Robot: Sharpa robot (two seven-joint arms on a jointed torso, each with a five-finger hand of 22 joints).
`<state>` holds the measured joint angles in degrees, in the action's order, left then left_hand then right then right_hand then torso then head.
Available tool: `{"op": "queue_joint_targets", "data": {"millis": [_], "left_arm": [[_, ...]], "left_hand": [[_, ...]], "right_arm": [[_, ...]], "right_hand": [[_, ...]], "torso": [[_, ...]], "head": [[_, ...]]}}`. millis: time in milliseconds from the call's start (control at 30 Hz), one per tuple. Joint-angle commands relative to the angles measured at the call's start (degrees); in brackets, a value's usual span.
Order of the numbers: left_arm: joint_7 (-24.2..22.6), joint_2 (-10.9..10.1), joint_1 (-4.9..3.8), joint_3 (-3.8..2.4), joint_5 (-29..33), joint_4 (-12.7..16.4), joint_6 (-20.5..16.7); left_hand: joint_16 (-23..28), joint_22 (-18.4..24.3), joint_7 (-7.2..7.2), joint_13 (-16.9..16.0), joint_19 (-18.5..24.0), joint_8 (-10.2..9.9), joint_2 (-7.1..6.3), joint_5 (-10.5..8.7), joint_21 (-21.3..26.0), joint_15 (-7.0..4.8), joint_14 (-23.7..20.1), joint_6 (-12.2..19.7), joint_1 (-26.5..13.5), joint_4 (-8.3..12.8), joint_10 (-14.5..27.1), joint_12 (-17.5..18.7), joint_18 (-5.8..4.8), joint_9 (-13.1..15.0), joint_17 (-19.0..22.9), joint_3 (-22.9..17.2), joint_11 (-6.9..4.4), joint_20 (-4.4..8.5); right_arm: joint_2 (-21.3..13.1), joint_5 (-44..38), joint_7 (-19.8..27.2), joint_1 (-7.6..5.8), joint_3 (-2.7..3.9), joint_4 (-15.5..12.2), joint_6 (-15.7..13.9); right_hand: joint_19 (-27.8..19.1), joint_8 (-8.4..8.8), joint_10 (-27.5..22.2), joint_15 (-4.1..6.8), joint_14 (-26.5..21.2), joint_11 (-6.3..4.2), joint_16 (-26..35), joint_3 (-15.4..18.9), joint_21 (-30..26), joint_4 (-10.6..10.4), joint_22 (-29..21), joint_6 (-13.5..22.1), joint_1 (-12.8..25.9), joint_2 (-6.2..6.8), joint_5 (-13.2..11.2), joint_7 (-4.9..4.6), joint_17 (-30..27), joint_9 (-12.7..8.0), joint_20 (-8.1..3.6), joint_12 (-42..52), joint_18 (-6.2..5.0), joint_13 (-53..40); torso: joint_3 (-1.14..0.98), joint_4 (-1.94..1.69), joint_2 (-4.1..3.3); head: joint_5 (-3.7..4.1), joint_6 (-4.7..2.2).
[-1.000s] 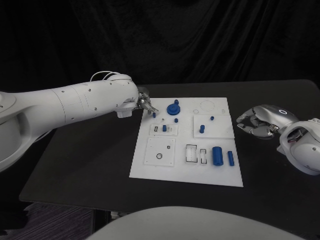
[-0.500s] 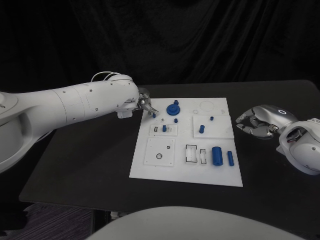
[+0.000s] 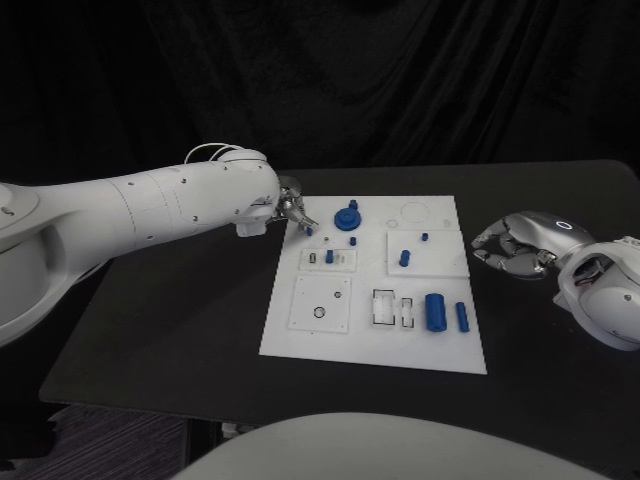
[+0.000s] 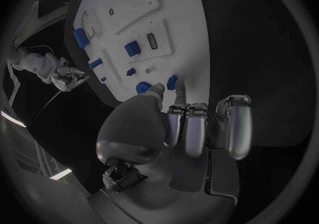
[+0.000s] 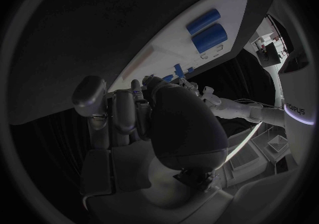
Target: Assemble the parts on the task board
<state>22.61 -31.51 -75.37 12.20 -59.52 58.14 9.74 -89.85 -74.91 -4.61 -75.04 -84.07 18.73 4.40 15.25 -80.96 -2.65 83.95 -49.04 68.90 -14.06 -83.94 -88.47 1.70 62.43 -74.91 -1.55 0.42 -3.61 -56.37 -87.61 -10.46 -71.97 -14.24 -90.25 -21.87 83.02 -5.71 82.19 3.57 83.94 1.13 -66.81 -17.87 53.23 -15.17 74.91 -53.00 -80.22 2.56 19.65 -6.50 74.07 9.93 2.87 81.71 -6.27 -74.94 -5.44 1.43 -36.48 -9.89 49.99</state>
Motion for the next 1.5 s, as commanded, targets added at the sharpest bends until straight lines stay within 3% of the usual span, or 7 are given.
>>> {"op": "queue_joint_targets", "data": {"millis": [33,633,700,767,933,1000,1500], "left_arm": [[-0.88,0.21,0.1,-0.05,0.06,-0.07,0.91],[-1.41,1.16,0.56,-0.05,0.06,-0.97,0.99],[-1.53,1.18,0.66,-0.05,0.06,-1.0,0.92],[-1.61,1.18,0.74,-0.06,0.06,-1.04,0.88],[-1.73,1.11,0.89,-0.06,0.06,-1.12,0.91],[-1.75,1.08,0.94,-0.06,0.06,-1.13,0.9],[-2.3,0.44,1.07,-0.06,0.06,-0.31,-0.43]], "left_hand": [[-0.15,-12.31,0.28,-13.89,-1.71,-0.42,0.27,0.76,0.29,0.44,6.05,-0.23,0.39,0.16,-4.33,0.31,0.43,0.1,-15.09,-0.61,0.11,-0.5],[-0.15,-12.11,0.13,-13.63,-1.27,-1.78,0.29,4.57,0.91,0.5,6.05,0.36,1.42,0.3,-3.84,0.78,0.57,-0.04,-15.09,-2.17,0.21,-0.52],[-0.15,-12.08,0.1,-13.62,-1.18,-2.19,0.17,6.73,0.99,0.56,6.05,0.27,1.73,0.34,-3.78,0.83,0.6,-0.12,-15.09,-2.91,0.24,-0.56],[-0.15,-12.08,0.1,-13.61,-1.16,-2.28,0.13,7.28,1.0,0.56,6.05,0.24,1.78,0.34,-3.77,0.84,0.6,-0.13,-15.09,-3.11,0.25,-0.57],[-0.15,-12.01,0.11,-13.54,-0.97,-2.88,-0.35,12.16,1.18,0.58,6.05,0.12,2.46,0.48,-3.59,1.0,0.66,0.08,-15.09,-5.47,0.24,-0.59],[-0.15,-12.01,0.16,-13.55,-0.95,-2.94,-0.49,12.86,1.18,0.57,6.05,0.04,2.72,0.62,-3.6,0.98,0.66,0.21,-15.09,-6.27,0.18,-0.58],[-0.15,-12.02,0.35,-13.53,-0.9,-2.89,-2.75,13.06,1.03,0.43,6.05,-0.68,2.86,1.18,-3.55,1.04,0.65,1.59,-15.09,-14.51,-0.02,-0.48]], "right_arm": [[-0.02,-0.08,-1.08,0.09,0.04,-0.13,0.91],[-0.01,-0.08,-1.42,0.09,0.04,-0.18,1.5],[-0.03,-0.08,-1.45,0.09,0.04,-0.2,1.54],[-0.05,-0.08,-1.5,0.09,0.04,-0.2,1.61],[-0.06,-0.08,-1.63,0.09,0.04,-0.19,1.79],[-0.04,-0.08,-1.66,0.09,0.04,-0.18,1.84],[0.01,-0.08,-1.97,0.09,0.04,-0.11,2.25]], "right_hand": [[0.15,-0.11,0.11,-0.47,2.5,-0.15,0.44,-0.05,-0.23,-0.33,6.73,-0.47,0.16,0.18,0.01,0.03,-0.13,0.06,0.05,-0.06,0.25,-4.1],[0.14,-0.1,0.04,-0.48,2.47,-0.14,0.55,-0.07,-0.31,-0.3,6.72,-0.47,0.12,0.18,0.04,0.02,-0.2,0.06,0.06,-0.14,0.24,-4.0],[0.11,-0.11,-0.02,-0.49,2.44,-0.13,0.64,-0.09,-0.48,-0.28,6.68,-0.49,0.08,0.18,0.06,0.02,-0.26,0.07,0.06,-0.2,0.22,-3.93],[0.09,-0.12,-0.05,-0.5,2.42,-0.13,0.72,-0.11,-0.6,-0.26,6.66,-0.52,0.06,0.16,0.08,0.03,-0.32,0.07,0.07,-0.23,0.2,-3.89],[0.09,-0.12,-0.05,-0.5,2.42,-0.13,0.72,-0.11,-0.6,-0.26,6.66,-0.52,0.06,0.16,0.08,0.03,-0.32,0.07,0.07,-0.23,0.2,-3.89],[0.09,-0.12,-0.05,-0.5,2.42,-0.13,0.72,-0.11,-0.6,-0.26,6.66,-0.52,0.06,0.16,0.08,0.03,-0.32,0.07,0.07,-0.23,0.2,-3.89],[-0.01,-0.1,-0.23,-0.51,2.33,-0.13,1.01,-0.18,-1.08,-0.14,6.57,-0.51,-0.1,0.17,0.16,0.01,-0.51,0.07,0.08,-0.41,0.13,-3.67]], "torso": [[0.0,-0.02,-0.04],[0.05,0.1,-0.03],[0.07,0.11,-0.03],[0.06,0.06,-0.01],[0.03,0.12,-0.01],[0.07,0.09,-0.03],[0.06,-0.03,0.04]], "head": [[0.12,0.01],[0.1,0.01],[0.2,0.01],[0.26,0.01],[0.16,0.01],[0.18,0.01],[0.26,0.01]]}}
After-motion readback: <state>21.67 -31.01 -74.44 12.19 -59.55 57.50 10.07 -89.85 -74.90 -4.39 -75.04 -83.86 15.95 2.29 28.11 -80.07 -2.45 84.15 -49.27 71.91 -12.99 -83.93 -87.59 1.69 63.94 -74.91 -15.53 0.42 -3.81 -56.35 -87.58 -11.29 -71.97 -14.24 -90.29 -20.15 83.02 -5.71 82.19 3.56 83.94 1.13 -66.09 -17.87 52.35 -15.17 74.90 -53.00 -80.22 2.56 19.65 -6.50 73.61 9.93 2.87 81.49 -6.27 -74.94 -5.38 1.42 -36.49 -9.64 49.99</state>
